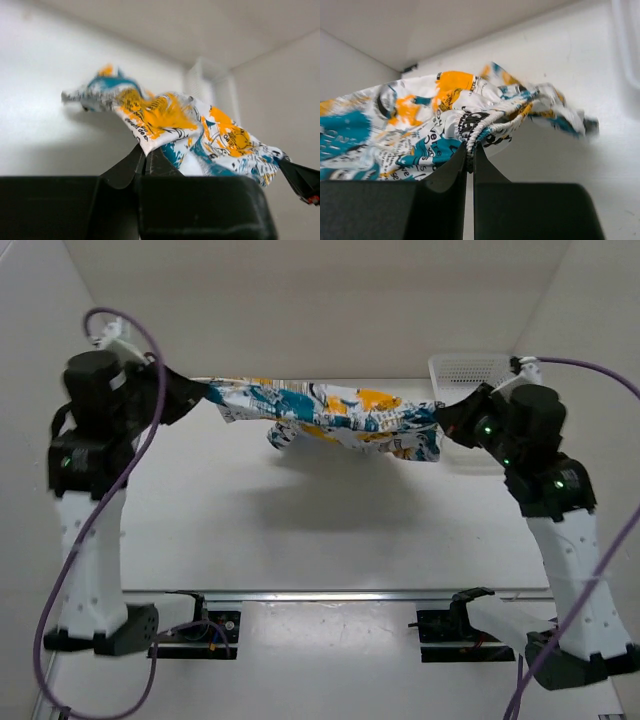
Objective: Fold and stack the shorts
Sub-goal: Fold the shorts
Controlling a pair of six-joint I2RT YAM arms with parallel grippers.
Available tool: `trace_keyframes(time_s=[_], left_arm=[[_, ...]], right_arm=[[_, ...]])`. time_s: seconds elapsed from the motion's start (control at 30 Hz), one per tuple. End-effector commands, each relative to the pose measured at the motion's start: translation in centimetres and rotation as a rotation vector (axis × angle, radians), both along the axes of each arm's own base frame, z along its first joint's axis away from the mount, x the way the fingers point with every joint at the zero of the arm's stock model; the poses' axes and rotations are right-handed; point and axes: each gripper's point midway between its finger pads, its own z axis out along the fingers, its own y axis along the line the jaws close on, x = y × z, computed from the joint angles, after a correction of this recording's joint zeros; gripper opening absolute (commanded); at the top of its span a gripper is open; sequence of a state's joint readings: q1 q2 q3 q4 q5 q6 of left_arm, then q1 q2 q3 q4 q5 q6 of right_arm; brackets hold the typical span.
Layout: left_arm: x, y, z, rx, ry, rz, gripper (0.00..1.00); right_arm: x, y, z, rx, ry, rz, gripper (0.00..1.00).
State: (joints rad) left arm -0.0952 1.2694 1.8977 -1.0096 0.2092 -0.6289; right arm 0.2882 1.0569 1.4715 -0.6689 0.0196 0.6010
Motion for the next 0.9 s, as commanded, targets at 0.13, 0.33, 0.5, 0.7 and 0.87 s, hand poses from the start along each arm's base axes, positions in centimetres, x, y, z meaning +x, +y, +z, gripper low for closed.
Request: trace_keyframes(time_s=[0.13,0.33,0.5,0.7,0.87], left_arm=[[-12.3,1.8,12.3,-0.035,-0.426,0.039,0.10],[-20.2,3.6,18.8,-0.054,-0.668,0.099,0.10],[-22.3,4.3,20.2,-0.063,-0.721,0.124,0.10],[-13.6,3.3,15.6,0.003,-0.515,0.104,0.10],[-1.4,2.3,5.8,0.104,-0.186,0.072,0.10]], right_arm=[[-9.5,-2.7,9.5,-0.064,-0.278,0.068,0.00],[-15.7,-3.0,13.7,-0.026,-0.417,0.145,0.00],[-18.4,-3.9,14.5,-0.002,-0.444,0.129,0.00],[-14.3,-4.9,10.4,-0.038,-0.301,0.008,0.00],[-6.7,-4.2,2.5,-0.131,-0.091,-0.054,0.00]])
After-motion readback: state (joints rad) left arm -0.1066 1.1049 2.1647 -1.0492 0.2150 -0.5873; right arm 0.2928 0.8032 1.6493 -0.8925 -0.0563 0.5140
